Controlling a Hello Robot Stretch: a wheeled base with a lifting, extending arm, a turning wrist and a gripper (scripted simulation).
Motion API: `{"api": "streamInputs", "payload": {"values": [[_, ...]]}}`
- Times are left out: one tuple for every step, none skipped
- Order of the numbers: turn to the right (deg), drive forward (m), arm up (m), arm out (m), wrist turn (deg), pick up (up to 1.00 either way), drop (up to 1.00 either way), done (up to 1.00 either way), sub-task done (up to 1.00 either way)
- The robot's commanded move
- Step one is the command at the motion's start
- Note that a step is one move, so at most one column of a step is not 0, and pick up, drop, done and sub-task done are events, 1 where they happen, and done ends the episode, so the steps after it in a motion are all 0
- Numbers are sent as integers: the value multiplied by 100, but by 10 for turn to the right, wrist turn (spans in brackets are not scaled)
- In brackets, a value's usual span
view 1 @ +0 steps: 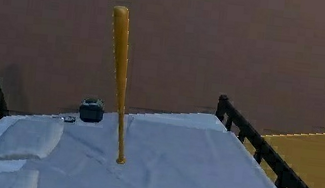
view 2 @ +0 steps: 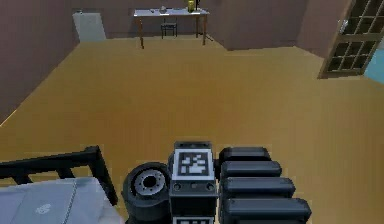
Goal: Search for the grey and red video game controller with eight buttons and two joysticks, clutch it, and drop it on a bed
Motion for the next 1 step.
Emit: {"api": "streamInputs", "payload": {"values": [[-150, 0, 0, 0, 0, 0, 0, 0, 0]]}}
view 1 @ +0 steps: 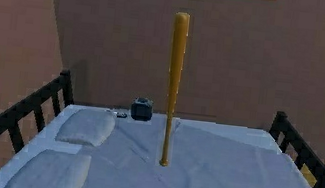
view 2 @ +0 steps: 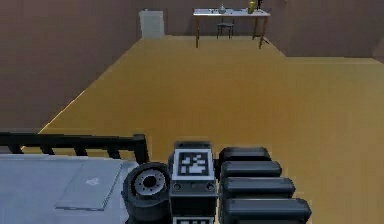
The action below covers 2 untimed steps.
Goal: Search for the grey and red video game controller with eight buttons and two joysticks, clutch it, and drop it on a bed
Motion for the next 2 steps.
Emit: {"api": "streamInputs", "payload": {"values": [[-450, 0, 0, 0, 0, 0, 0, 0, 0], [0, 15, 0, 0, 0, 0, 0, 0, 0]]}}
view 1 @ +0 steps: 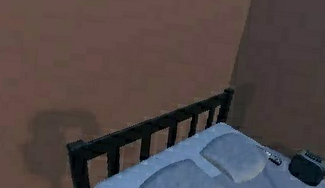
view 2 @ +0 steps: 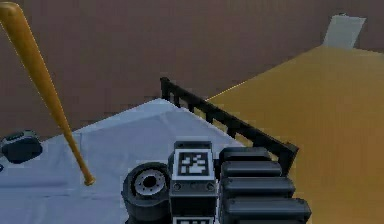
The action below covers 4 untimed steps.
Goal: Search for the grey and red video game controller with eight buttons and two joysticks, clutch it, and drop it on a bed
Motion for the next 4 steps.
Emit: {"api": "streamInputs", "payload": {"values": [[450, 0, 0, 0, 0, 0, 0, 0, 0], [450, 0, 0, 0, 0, 0, 0, 0, 0], [150, 0, 0, 0, 0, 0, 0, 0, 0], [-450, 0, 0, 0, 0, 0, 0, 0, 0]]}}
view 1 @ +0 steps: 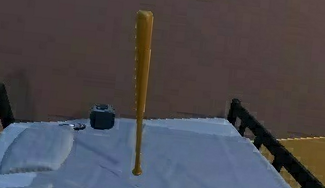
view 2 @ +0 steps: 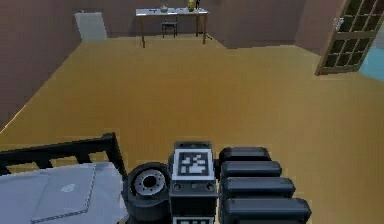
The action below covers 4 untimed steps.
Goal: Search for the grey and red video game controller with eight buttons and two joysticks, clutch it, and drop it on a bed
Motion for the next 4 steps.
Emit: {"api": "streamInputs", "payload": {"values": [[-450, 0, 0, 0, 0, 0, 0, 0, 0], [450, 0, 0, 0, 0, 0, 0, 0, 0], [330, 0, 0, 0, 0, 0, 0, 0, 0], [-450, 0, 0, 0, 0, 0, 0, 0, 0]]}}
